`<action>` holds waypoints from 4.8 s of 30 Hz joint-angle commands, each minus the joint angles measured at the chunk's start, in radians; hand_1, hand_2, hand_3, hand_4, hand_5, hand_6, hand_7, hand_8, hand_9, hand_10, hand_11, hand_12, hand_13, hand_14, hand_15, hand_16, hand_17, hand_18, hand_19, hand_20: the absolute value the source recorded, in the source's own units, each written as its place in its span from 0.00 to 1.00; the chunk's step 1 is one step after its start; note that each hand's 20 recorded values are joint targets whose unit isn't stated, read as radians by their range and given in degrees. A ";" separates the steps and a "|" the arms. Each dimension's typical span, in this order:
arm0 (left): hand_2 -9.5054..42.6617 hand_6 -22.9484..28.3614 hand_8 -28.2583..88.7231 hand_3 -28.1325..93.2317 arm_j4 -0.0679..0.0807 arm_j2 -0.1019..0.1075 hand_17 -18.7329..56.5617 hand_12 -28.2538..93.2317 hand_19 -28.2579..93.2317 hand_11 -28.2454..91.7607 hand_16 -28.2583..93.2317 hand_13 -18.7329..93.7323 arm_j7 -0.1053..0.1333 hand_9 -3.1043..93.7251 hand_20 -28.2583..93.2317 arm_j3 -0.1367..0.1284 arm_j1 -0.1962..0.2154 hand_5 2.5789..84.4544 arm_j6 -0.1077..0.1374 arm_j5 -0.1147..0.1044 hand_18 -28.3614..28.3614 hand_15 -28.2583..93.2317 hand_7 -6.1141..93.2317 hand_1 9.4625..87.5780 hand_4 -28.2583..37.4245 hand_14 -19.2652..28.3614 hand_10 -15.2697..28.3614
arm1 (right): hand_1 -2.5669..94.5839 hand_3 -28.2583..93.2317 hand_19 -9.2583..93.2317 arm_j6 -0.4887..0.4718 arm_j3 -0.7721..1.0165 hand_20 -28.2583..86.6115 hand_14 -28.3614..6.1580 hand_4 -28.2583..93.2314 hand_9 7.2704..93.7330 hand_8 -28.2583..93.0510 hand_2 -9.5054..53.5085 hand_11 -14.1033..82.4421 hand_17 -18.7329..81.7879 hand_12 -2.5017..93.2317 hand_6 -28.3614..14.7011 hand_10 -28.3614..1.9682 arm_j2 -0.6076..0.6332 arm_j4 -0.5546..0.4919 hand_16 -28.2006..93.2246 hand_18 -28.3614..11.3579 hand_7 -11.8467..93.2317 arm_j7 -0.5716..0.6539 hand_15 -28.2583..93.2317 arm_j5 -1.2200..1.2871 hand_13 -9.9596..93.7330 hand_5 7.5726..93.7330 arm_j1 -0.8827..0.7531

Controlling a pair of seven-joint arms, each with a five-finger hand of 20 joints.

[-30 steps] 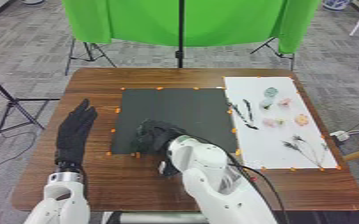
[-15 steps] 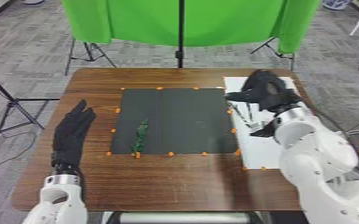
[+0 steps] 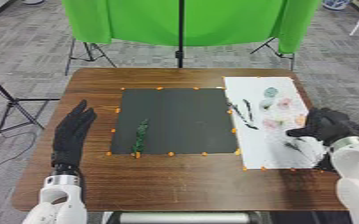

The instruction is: Arrange flowers

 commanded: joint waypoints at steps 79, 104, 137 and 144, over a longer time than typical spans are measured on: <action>0.16 0.51 0.20 0.78 0.007 -0.012 0.34 0.31 0.25 0.33 0.24 0.45 -0.086 0.44 0.38 0.013 -0.003 0.46 -0.090 0.013 0.67 0.30 0.11 0.15 0.05 0.71 0.64 | 0.68 0.53 1.00 0.370 -0.726 0.70 0.80 0.19 0.97 0.35 0.00 0.55 0.88 0.28 0.61 0.58 -0.535 0.342 0.47 0.52 0.42 0.057 0.71 0.160 1.00 0.84 0.391; 0.15 0.52 0.20 0.78 0.006 -0.021 0.33 0.32 0.25 0.33 0.24 0.45 -0.092 0.44 0.38 0.013 -0.001 0.45 -0.098 0.016 0.68 0.30 0.10 0.15 0.06 0.71 0.63 | 0.51 0.65 1.00 0.373 -0.702 0.65 0.78 0.11 0.96 0.26 0.00 0.55 0.89 0.28 0.59 0.55 -0.528 0.330 0.46 0.54 0.41 -0.018 0.71 0.176 1.00 0.82 0.394; 0.15 0.52 0.20 0.78 0.002 -0.024 0.33 0.31 0.25 0.33 0.24 0.45 -0.099 0.44 0.38 0.000 0.005 0.45 -0.101 0.019 0.68 0.30 0.10 0.16 0.06 0.72 0.64 | 0.33 0.66 1.00 0.081 -0.377 0.71 0.69 0.11 0.89 0.18 0.00 0.56 0.84 0.32 0.56 0.47 -0.268 0.421 0.49 0.46 0.24 0.005 0.72 -0.186 0.96 0.76 0.486; 0.15 0.53 0.20 0.78 0.004 -0.023 0.33 0.32 0.25 0.33 0.24 0.45 -0.098 0.44 0.38 -0.003 0.001 0.46 -0.103 0.017 0.68 0.30 0.10 0.16 0.06 0.72 0.64 | 0.31 0.65 1.00 0.069 -0.395 0.70 0.70 0.11 0.90 0.18 0.00 0.56 0.85 0.31 0.55 0.48 -0.288 0.454 0.49 0.48 0.24 -0.010 0.71 -0.202 0.97 0.77 0.485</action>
